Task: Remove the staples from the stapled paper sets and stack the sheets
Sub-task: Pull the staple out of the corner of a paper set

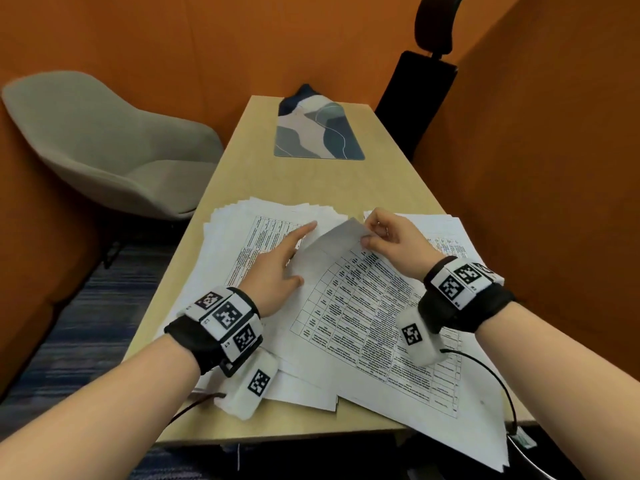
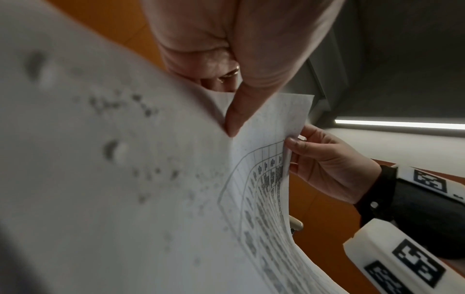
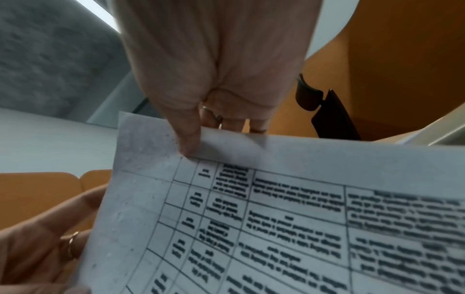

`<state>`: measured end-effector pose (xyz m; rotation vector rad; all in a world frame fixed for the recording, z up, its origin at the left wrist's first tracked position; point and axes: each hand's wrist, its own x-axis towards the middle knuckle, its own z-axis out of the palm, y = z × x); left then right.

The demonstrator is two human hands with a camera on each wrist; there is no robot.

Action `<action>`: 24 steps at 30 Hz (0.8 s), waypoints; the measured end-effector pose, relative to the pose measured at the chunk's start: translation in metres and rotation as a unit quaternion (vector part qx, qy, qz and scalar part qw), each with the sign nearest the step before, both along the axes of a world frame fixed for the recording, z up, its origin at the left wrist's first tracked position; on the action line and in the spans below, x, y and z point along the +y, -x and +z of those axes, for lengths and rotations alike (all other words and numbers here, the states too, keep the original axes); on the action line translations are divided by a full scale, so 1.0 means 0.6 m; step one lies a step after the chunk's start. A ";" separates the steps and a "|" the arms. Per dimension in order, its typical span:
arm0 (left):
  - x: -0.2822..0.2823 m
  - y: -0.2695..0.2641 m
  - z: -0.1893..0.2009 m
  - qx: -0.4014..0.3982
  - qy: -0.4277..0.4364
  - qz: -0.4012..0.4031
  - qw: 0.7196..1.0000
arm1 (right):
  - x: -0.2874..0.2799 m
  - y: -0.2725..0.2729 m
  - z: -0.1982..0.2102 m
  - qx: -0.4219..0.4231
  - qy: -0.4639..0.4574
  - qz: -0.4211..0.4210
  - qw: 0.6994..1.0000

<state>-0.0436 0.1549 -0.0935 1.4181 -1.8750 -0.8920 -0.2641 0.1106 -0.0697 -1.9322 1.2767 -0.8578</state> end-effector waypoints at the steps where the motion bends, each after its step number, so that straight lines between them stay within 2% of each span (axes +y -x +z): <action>1: -0.001 0.000 -0.001 -0.005 -0.002 -0.005 1.000 | -0.002 -0.001 0.000 0.000 -0.004 0.004 1.000; 4: -0.004 0.000 0.002 -0.015 -0.011 -0.001 1.000 | -0.009 -0.010 0.001 0.009 -0.016 0.022 1.000; 8: -0.003 0.003 0.009 0.034 -0.014 0.021 0.999 | -0.020 -0.020 0.003 0.029 -0.039 0.033 0.998; 10: -0.002 0.005 0.008 0.067 -0.025 0.030 0.997 | -0.022 -0.025 0.001 0.053 -0.019 0.017 0.998; 14: -0.005 -0.001 0.003 0.097 -0.011 0.054 0.994 | -0.019 -0.029 -0.004 0.132 0.048 -0.066 0.988; 16: -0.004 -0.005 0.011 0.135 0.007 0.048 0.990 | -0.020 -0.016 0.002 0.203 -0.004 -0.071 0.977; 17: -0.004 -0.007 0.018 0.155 0.018 0.043 0.987 | -0.023 -0.007 0.009 0.211 -0.058 -0.053 0.974; 19: -0.006 -0.013 0.037 0.177 0.041 0.045 0.982 | -0.023 0.005 0.033 0.165 -0.135 0.001 0.977; 21: -0.012 -0.024 0.056 0.194 0.078 0.085 0.974 | -0.022 0.010 0.068 0.133 -0.095 0.021 0.986; 24: -0.030 -0.055 0.076 0.254 0.139 0.209 0.934 | -0.015 0.011 0.135 0.030 -0.015 0.032 0.999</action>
